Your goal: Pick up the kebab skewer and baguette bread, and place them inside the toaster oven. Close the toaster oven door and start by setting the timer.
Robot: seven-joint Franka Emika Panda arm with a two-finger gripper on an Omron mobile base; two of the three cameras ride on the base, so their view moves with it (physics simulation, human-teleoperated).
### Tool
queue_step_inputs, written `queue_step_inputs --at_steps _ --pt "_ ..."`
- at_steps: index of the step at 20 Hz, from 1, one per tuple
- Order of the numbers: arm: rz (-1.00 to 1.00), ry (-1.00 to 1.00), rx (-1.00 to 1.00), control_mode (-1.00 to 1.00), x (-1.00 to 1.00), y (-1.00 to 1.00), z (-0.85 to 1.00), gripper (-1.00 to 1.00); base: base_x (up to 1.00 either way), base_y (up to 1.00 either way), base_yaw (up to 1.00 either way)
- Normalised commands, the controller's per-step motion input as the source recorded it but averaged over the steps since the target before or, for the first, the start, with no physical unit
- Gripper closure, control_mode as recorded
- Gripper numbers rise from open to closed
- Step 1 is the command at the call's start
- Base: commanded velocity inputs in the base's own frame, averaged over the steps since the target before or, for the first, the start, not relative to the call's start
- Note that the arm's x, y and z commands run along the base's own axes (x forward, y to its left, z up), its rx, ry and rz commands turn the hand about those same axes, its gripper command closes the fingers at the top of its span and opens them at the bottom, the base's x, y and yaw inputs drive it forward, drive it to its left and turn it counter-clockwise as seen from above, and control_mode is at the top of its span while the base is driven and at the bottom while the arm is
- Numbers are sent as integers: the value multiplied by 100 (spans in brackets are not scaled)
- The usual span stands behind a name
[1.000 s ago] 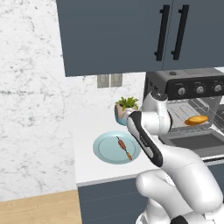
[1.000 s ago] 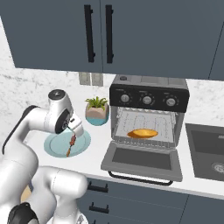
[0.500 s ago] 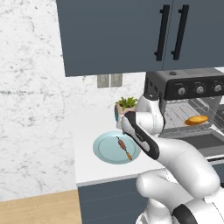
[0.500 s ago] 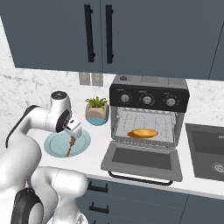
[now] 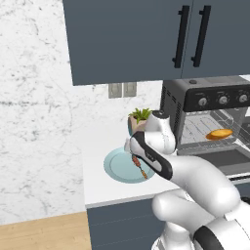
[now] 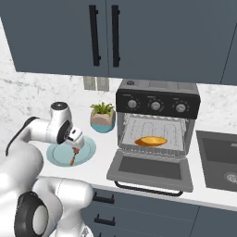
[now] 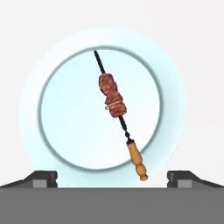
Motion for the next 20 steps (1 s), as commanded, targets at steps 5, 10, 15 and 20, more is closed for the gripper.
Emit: queue_step_inputs --at_steps 5,10,15,20 --pt "19 3 0 -100 11 0 -15 -100 0 0 0" --pt "14 0 -2 -100 26 0 -17 -100 0 0 0" --pt "5 0 -5 -100 21 0 -15 -100 0 0 0" --pt "0 0 -6 -100 10 0 -12 -100 0 0 0"
